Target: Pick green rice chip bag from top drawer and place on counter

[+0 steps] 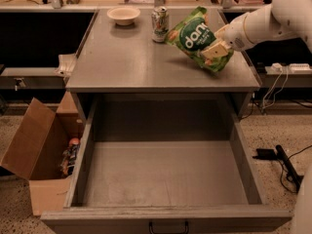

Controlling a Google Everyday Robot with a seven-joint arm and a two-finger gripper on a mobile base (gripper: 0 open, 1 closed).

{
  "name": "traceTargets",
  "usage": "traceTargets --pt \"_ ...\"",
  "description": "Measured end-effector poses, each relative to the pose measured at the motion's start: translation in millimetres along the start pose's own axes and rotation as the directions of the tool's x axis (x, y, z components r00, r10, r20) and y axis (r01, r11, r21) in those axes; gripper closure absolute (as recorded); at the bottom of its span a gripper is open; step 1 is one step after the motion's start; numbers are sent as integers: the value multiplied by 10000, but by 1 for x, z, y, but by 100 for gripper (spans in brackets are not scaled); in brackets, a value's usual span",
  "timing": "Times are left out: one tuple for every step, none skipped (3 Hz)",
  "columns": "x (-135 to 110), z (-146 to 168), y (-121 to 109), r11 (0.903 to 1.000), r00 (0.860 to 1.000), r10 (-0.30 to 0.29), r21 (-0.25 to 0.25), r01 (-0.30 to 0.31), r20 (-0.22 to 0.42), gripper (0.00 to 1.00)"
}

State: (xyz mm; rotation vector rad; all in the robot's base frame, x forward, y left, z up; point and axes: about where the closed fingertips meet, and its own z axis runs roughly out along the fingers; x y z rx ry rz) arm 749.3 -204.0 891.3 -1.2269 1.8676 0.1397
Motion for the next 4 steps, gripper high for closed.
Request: traceTargets --pt "0 0 0 10000 10000 0 0 0 0 4" --pt "-1 1 0 10000 10000 -10 0 10 35 0" --pt "-41 -28 -10 9973 9923 -583 499 532 1090 0" --pt "-83 -61 -16 9859 9694 -1499 1033 1318 1944 0"
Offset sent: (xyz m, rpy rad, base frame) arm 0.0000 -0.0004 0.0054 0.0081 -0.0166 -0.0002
